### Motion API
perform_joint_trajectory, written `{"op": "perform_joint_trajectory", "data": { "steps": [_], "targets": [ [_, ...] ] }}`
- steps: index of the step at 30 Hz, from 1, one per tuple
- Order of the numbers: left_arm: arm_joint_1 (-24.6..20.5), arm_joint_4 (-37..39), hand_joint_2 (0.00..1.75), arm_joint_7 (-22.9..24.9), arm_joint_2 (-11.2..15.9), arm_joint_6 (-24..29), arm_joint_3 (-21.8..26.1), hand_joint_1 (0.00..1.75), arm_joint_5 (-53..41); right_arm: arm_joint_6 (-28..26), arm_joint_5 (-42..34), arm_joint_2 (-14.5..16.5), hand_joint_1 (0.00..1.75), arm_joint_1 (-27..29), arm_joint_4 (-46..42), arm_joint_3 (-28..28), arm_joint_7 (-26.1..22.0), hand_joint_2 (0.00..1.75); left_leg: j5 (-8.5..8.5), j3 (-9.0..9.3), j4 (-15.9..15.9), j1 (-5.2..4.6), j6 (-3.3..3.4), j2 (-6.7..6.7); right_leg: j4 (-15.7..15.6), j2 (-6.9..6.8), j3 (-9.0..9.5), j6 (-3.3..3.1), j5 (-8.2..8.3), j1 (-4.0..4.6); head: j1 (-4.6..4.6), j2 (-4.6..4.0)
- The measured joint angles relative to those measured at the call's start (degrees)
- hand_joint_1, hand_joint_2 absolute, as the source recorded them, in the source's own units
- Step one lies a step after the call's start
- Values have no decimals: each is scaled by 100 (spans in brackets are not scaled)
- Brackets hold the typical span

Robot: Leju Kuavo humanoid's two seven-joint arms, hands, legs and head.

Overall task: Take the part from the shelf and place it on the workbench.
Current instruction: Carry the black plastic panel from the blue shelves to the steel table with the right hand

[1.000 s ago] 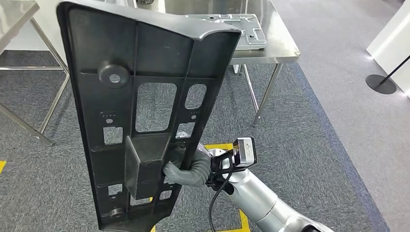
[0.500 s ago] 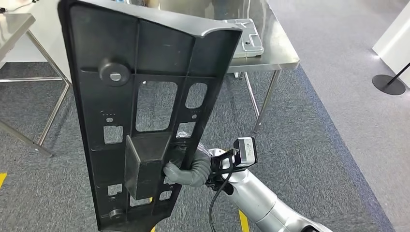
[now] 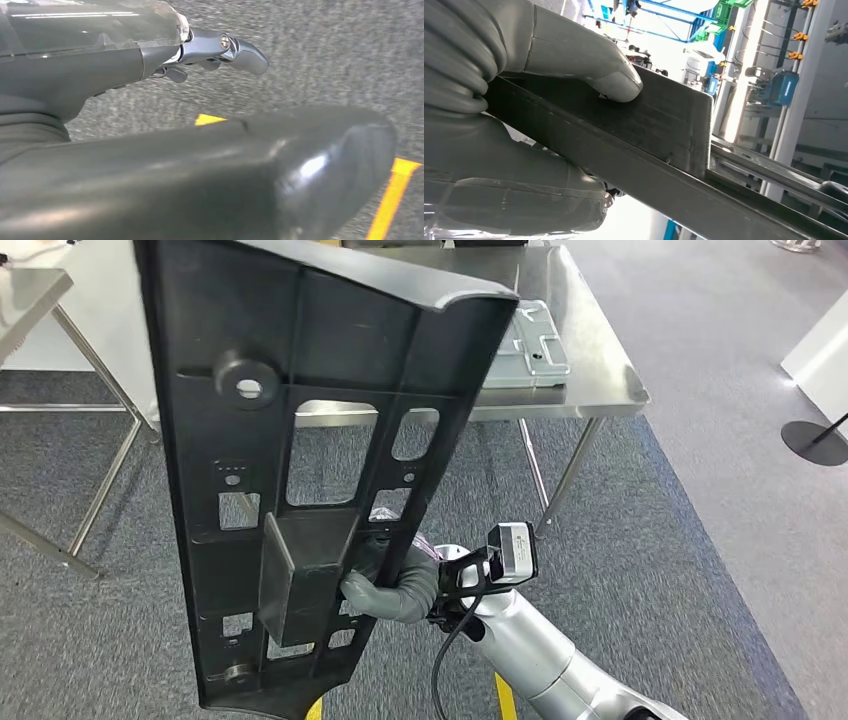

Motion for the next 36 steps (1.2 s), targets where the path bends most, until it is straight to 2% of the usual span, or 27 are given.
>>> {"op": "perform_joint_trajectory", "data": {
  "steps": [1,2,3,4,6,7,9,10,12,13,14,15,17,18,19,20,22,23,25,27,28,29,30,32,33,34,36],
  "targets": [
    [-8,0,0,0,-4,0,0,0,0,4,3,-8,175,7,-2,-12,0,175,-84,98,2,-3,-19,-3,-366,-3,36,-26,425,4,1,0],
    [-19,0,0,1,-7,0,0,0,-1,8,6,-16,175,18,-3,-21,1,175,-161,171,-11,-9,-47,-11,-651,-6,78,-57,755,17,3,0],
    [-33,0,0,2,-9,0,0,0,-1,10,11,-23,175,31,-9,-27,2,175,-230,233,-46,-13,-80,-15,-837,-5,113,-91,997,33,4,0],
    [-46,0,0,3,-13,1,0,0,-2,10,16,-27,175,45,-19,-33,3,175,-249,294,-50,-18,-121,-18,-925,4,145,-129,1092,46,4,0],
    [-72,0,0,3,-15,1,-1,0,-3,4,20,-18,175,51,-52,-41,3,175,-178,329,59,-10,-200,-11,-983,28,280,-205,1002,49,4,0],
    [-84,0,0,2,-18,1,-2,0,-4,0,19,-12,175,52,-66,-43,2,175,-86,258,277,-3,-235,2,-1014,33,368,-246,962,41,4,0],
    [-104,0,0,1,-19,1,-3,0,-5,-9,19,-4,175,61,-80,-43,1,175,-54,-133,928,12,-286,29,-1038,27,541,-309,848,34,4,0],
    [-101,0,0,2,-20,1,-3,0,-5,-14,19,-4,175,72,-81,-43,0,175,-173,-397,1270,13,-305,37,-1040,24,618,-328,776,37,4,0],
    [-77,0,0,4,-20,2,-3,0,-6,-25,20,-4,175,101,-81,-43,2,175,-640,-844,1640,13,-319,41,-1040,32,789,-339,624,41,3,0],
    [-66,0,0,5,-20,2,-3,0,-7,-29,20,-4,175,115,-81,-43,2,175,-824,-974,1608,14,-317,43,-1040,37,892,-337,543,42,3,0],
    [-61,0,0,6,-21,2,-3,0,-7,-34,21,-4,175,125,-81,-43,2,175,-851,-1032,1425,14,-308,45,-1040,42,1003,-329,459,43,3,0],
    [-57,0,0,7,-21,2,-3,0,-7,-39,21,-4,175,131,-81,-43,2,175,-657,-1040,1120,13,-288,49,-1041,42,1113,-317,371,44,3,0],
    [-38,0,0,9,-20,2,-3,0,-7,-49,21,-8,175,139,-78,-42,2,175,185,-1016,464,-1,-234,69,-1033,52,1291,-278,207,51,3,0],
    [-27,0,0,11,-19,3,-3,0,-7,-51,22,-10,175,144,-77,-42,3,175,535,-994,270,-18,-208,77,-1032,63,1344,-245,134,56,3,0],
    [-22,0,0,13,-19,4,-3,0,-7,-55,24,-11,175,148,-78,-42,4,175,729,-980,180,-33,-181,80,-1019,73,1390,-210,87,59,3,0],
    [-30,0,0,15,-19,6,-3,0,-8,-56,24,-8,175,148,-83,-44,4,175,728,-948,169,-45,-156,74,-998,82,1415,-171,68,64,3,0],
    [-62,0,0,10,-20,7,-3,0,-8,-58,22,-3,175,130,-97,-51,3,175,680,-844,132,-28,-86,53,-819,70,1380,-114,100,63,3,0],
    [-75,0,0,8,-21,7,-3,0,-9,-58,20,-2,175,120,-104,-55,1,175,651,-779,113,-17,-57,46,-622,62,1278,-90,114,60,4,0],
    [-80,0,0,5,-21,7,-3,0,-8,-59,20,-7,175,117,-110,-62,0,175,566,-657,85,-8,-21,42,21,47,860,-51,-35,45,5,0],
    [-76,0,0,6,-21,7,-3,0,-4,-59,21,-16,175,126,-107,-67,1,175,455,-547,85,-8,-11,37,572,41,349,-20,-369,36,5,0],
    [-72,0,0,6,-22,6,-3,0,-2,-60,22,-20,175,131,-104,-67,2,175,393,-476,86,-8,-11,30,648,40,179,-14,-466,36,5,0],
    [-69,0,0,5,-25,5,-3,0,0,-60,22,-21,175,133,-102,-67,2,175,325,-391,85,-8,-14,22,551,39,92,-21,-443,38,5,0],
    [-67,0,0,5,-27,4,-3,0,2,-61,23,-21,175,133,-101,-67,2,175,253,-293,84,-9,-22,14,286,38,88,-43,-261,45,5,0],
    [-63,1,0,2,-36,2,-3,0,7,-61,22,-24,175,133,-96,-67,1,175,106,-125,79,-14,-54,-1,-438,40,189,-123,445,82,4,0],
    [-65,1,0,1,-40,1,-3,0,9,-61,24,-26,175,133,-91,-67,2,175,43,-66,75,-18,-82,-10,-699,43,234,-162,728,103,5,0],
    [-65,2,0,-2,-43,0,-3,0,10,-62,26,-27,175,133,-85,-67,3,175,-4,-32,58,-20,-114,-19,-846,47,258,-198,915,122,7,0],
    [-66,2,0,-7,-42,-1,-3,0,16,-63,27,-20,175,123,-80,-68,4,175,-1,21,71,-24,-187,-30,-934,57,319,-259,942,125,8,0]
  ]
}}
